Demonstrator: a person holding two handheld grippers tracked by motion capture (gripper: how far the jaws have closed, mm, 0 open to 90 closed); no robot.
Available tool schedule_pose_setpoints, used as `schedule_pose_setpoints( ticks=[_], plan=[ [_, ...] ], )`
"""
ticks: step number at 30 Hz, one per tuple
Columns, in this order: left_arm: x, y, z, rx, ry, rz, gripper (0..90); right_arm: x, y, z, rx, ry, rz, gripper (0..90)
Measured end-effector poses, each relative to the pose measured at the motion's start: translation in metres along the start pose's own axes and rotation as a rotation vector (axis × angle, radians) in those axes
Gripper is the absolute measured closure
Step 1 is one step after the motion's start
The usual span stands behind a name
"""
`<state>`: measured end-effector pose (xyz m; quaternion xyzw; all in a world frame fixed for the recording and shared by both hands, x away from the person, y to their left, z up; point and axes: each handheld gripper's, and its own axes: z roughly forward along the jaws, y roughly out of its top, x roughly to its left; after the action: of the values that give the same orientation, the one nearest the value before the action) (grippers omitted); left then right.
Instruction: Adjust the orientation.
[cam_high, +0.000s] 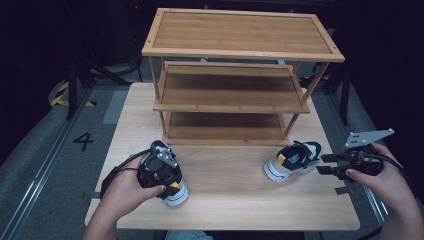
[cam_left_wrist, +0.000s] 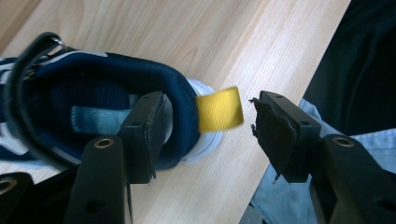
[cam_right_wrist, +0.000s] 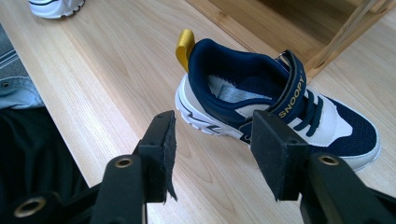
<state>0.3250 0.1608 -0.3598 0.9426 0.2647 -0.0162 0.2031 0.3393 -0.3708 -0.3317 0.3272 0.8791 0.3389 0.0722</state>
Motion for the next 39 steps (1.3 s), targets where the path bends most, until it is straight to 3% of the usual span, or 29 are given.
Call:
schedule_pose_setpoints(
  ticks=[11,14,16,19,28,32,34,39],
  plan=[
    [0.011,0.008,0.028,0.061,-0.029,-0.048,45.6,0.001,-0.003,-0.002,0.001,-0.006,0.000,50.8],
    [0.012,0.008,0.030,0.071,-0.035,-0.050,49.7,0.001,-0.004,-0.003,-0.001,-0.012,0.000,50.7],
    [0.012,0.008,0.031,0.086,-0.020,-0.053,59.5,0.001,-0.005,-0.004,0.001,-0.011,0.001,50.8],
    [0.013,0.009,0.031,0.092,-0.009,-0.044,66.3,0.002,-0.005,-0.004,0.002,-0.010,0.000,50.7],
    [0.010,0.013,0.028,0.077,0.008,-0.054,69.9,0.002,-0.005,-0.004,0.005,-0.015,0.000,50.3],
    [0.007,0.020,0.023,0.053,-0.025,-0.014,70.2,0.001,-0.006,-0.006,-0.003,-0.016,0.003,50.3],
    [0.000,0.031,0.018,0.055,-0.047,0.034,70.1,0.000,-0.007,-0.005,0.002,-0.015,0.008,50.3],
    [-0.011,0.049,0.002,0.051,-0.019,0.087,70.0,0.003,-0.007,-0.004,0.004,-0.013,-0.002,50.3]
  ],
)
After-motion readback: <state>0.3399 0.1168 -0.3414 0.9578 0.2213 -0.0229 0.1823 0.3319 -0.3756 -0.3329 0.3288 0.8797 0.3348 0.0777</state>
